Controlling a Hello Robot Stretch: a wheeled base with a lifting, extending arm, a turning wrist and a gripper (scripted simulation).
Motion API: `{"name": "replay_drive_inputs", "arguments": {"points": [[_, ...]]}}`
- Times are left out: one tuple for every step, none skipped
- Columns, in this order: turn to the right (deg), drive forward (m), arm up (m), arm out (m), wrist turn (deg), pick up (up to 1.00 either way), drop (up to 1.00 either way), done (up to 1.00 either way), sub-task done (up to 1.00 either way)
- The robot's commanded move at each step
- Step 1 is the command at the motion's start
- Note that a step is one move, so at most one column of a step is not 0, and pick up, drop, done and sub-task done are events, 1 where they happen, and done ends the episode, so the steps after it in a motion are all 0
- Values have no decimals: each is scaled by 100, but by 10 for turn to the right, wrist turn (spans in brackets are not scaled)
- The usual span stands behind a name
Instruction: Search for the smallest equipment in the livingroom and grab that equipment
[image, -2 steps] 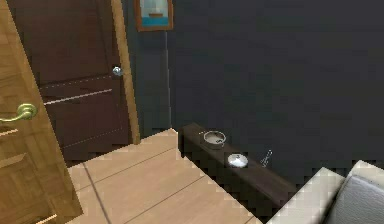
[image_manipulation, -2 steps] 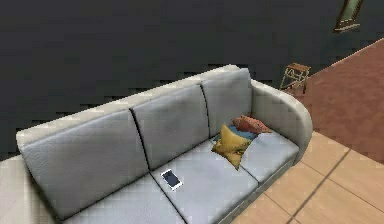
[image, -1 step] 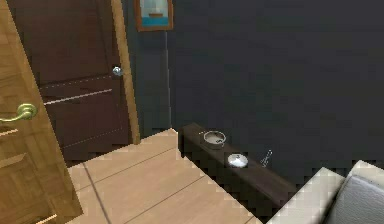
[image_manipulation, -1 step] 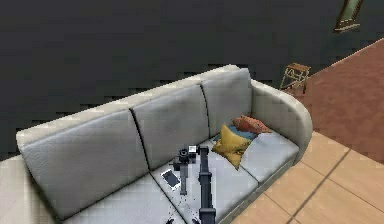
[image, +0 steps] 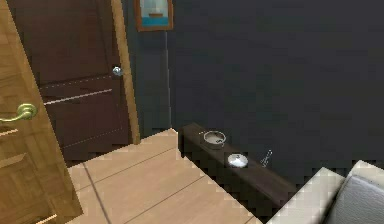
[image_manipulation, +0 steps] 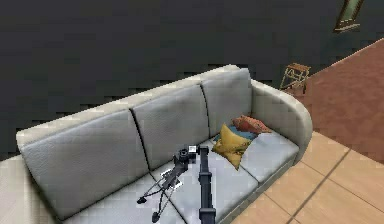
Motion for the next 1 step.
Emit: {"name": "replay_drive_inputs", "arguments": {"points": [[0,0,0,0,450,0,0,0,0]]}}
